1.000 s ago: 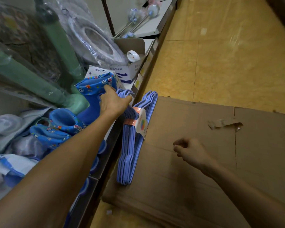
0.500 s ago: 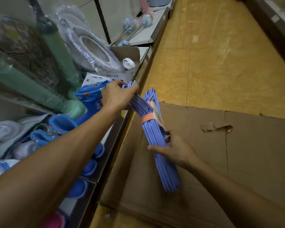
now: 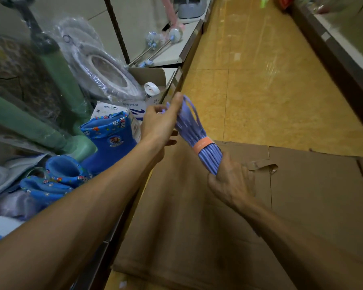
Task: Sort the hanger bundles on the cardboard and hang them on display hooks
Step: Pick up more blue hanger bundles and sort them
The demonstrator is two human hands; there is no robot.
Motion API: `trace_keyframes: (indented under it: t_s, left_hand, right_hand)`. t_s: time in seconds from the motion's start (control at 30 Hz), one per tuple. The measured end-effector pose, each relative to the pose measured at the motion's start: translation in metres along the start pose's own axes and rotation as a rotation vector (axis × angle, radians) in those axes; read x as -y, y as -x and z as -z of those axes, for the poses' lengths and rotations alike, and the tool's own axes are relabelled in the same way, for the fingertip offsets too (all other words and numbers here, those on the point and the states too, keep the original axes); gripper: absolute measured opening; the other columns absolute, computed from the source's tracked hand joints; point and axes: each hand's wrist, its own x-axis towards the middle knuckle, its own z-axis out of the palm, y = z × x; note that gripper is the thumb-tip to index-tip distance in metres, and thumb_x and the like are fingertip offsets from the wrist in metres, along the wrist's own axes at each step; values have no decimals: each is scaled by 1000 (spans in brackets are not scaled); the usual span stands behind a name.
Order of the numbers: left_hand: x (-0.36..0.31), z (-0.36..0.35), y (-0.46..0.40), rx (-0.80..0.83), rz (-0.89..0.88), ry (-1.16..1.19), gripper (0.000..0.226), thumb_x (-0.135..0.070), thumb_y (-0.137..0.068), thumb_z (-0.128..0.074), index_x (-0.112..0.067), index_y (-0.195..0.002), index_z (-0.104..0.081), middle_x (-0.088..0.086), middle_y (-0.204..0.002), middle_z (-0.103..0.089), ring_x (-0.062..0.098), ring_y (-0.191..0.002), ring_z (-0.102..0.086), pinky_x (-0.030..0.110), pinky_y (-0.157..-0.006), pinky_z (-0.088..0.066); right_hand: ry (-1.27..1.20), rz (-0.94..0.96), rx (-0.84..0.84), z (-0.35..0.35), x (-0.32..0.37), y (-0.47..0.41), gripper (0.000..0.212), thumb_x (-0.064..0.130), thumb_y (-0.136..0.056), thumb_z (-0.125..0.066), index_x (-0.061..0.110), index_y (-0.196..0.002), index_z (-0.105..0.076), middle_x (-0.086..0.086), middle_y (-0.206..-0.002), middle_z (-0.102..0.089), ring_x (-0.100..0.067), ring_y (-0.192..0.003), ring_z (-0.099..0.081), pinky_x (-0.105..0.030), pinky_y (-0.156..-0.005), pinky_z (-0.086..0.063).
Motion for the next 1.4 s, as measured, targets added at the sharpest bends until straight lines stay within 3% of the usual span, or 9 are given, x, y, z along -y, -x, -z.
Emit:
trace_keyframes:
  t_s: [0.1, 0.2, 0.37, 0.53, 0.77, 1.0, 1.17, 1.3, 1.4]
  left_hand:
    - [5, -2, -3, -64, 59, 93, 53, -67, -93, -41, -22, -115, -58, -2, -98, -64, 17, -80, -63, 33, -70, -50]
    - [21, -4, -9, -119, 166, 137, 28, -41, -94, -56, -19, -110, -61, 0, -91, -60, 18, -76, -57, 32, -68, -46]
    - [49, -6, -6, -74, 329, 324, 43, -29, -81, -73, -15, -119, -59, 6, -95, -62, 18, -75, -56, 30, -63, -49]
    - [44, -4, 3, 34, 401, 810, 14, -24, -89, -68, -14, -94, -60, 11, -103, -61, 26, -104, -63, 47, -104, -48]
    - [33, 2, 15, -102, 483, 914, 29, -27, -95, -56, -19, -69, -45, -5, -55, -36, 14, -48, -34, 34, -69, -49]
    - [-10, 11, 46, -116, 514, 962, 37, -39, -98, -51, -21, -69, -37, -6, -52, -31, 14, -40, -27, 28, -51, -31]
    - [-76, 33, 79, -115, 526, 989, 43, -42, -98, -51, -21, -63, -37, -6, -50, -29, 14, -40, -26, 27, -49, -31]
    - [-150, 59, 108, -132, 510, 1004, 40, -37, -97, -49, -22, -62, -36, -7, -48, -29, 14, -39, -25, 25, -47, -31]
    - [-224, 79, 130, -137, 495, 1015, 40, -33, -97, -48, -22, -61, -34, -7, -48, -28, 13, -38, -24, 24, -46, -31]
  right_hand:
    - [-237, -16, 51, 23, -14, -8, 28, 29, -83, -61, 16, -103, -49, -4, -83, -61, -26, -72, -60, -39, -64, -51]
    - [-460, -12, 115, 46, -28, -15, 14, 22, -85, -62, 14, -90, -52, -4, -74, -55, -20, -61, -49, -35, -57, -41]
    - [-769, 9, 258, 64, -52, -16, 14, -3, -81, -60, 5, -88, -50, -8, -67, -44, -22, -53, -41, -34, -49, -38]
    - [-1032, 56, 499, 69, -62, -8, 21, -7, -76, -52, 10, -86, -43, -11, -64, -32, -18, -47, -30, -27, -44, -27]
    - [-719, -12, 437, 71, -64, -18, 30, 3, -92, -56, 13, -72, -35, -9, -61, -34, -19, -47, -32, -32, -46, -34]
    - [-654, -91, 243, 105, -44, -12, 27, 29, -94, -62, 8, -78, -57, -4, -59, -45, -20, -57, -36, -37, -59, -32]
    - [-614, -159, 193, 173, -10, 8, 37, 30, -98, -53, 1, -76, -50, -10, -62, -42, -23, -61, -36, -38, -60, -33]
    - [-566, -154, 162, 261, 35, 25, 40, 26, -101, -51, 7, -66, -44, -6, -55, -43, -18, -48, -36, -15, -38, -30]
    - [-535, -142, 159, 337, 69, 33, 39, 24, -100, -49, 12, -64, -38, -6, -58, -41, -20, -51, -32, -24, -45, -29]
